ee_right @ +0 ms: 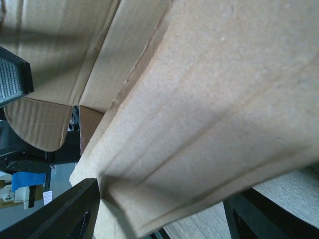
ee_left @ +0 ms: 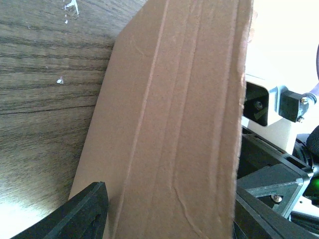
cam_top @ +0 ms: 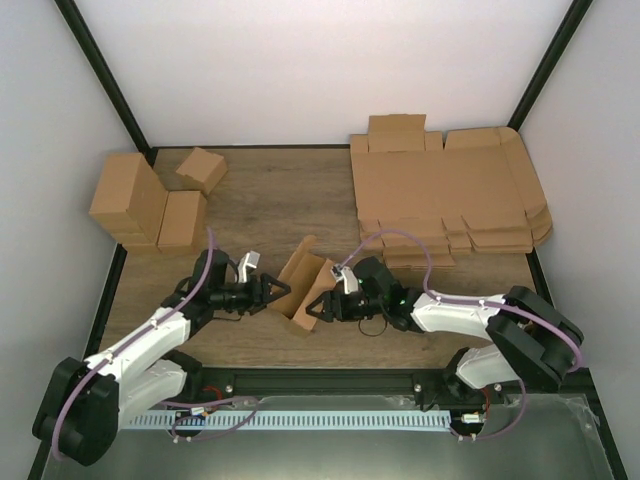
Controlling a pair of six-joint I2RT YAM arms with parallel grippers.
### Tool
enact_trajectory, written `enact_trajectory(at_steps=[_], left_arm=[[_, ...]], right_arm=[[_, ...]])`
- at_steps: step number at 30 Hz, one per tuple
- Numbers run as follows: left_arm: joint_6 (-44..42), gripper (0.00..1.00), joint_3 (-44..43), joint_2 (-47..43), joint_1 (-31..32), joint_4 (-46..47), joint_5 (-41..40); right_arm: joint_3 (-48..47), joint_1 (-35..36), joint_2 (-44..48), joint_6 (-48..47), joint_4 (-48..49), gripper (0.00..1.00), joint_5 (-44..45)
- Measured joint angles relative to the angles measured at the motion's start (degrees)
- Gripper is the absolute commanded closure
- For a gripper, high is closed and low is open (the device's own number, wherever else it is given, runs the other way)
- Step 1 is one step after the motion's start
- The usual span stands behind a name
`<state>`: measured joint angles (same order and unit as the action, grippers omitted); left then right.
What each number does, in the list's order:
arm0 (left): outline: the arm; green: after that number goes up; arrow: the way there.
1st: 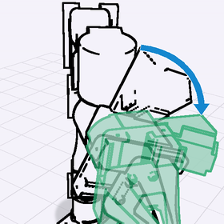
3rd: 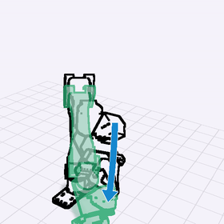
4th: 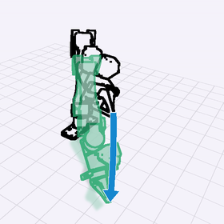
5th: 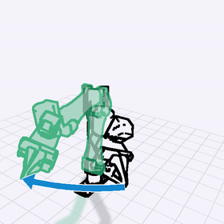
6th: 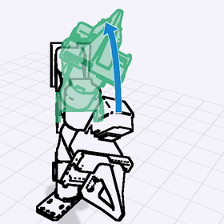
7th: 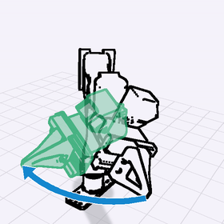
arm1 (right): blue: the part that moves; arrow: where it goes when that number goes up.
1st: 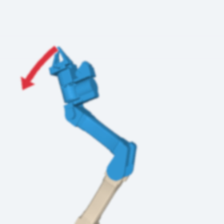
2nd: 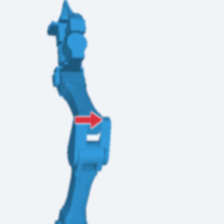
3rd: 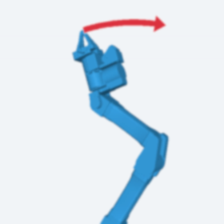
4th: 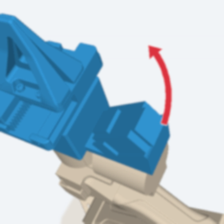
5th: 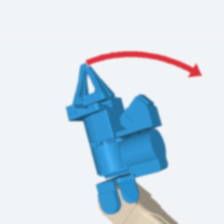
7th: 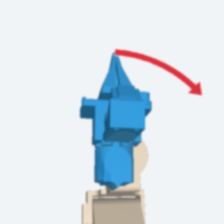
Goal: Fold the paper box
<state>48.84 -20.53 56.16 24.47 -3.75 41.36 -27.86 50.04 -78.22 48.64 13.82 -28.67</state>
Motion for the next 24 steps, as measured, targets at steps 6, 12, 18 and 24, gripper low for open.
enact_trajectory(at_steps=[6, 12, 18, 24], left_arm=[[1.25, 0.38, 0.31, 0.98, 1.11, 2.08, -0.09], [2.38, 0.38, 0.35, 3.04, 3.32, 4.44, -0.81], [3.15, 0.39, 0.35, 4.02, 4.87, 5.53, -2.6], [3.52, 0.38, 0.35, 4.11, 5.84, 5.9, -3.76]], right_arm=[[-0.57, 0.57, -0.28, -0.35, -0.09, 0.29, -0.5], [-0.76, 1.18, -0.74, -1.05, -0.7, 0.29, -0.92], [-1.57, 1.36, -0.92, -1.29, -1.92, 0.29, -0.9], [-1.73, 1.4, -0.92, -1.31, -2.25, 0.29, -0.76]])
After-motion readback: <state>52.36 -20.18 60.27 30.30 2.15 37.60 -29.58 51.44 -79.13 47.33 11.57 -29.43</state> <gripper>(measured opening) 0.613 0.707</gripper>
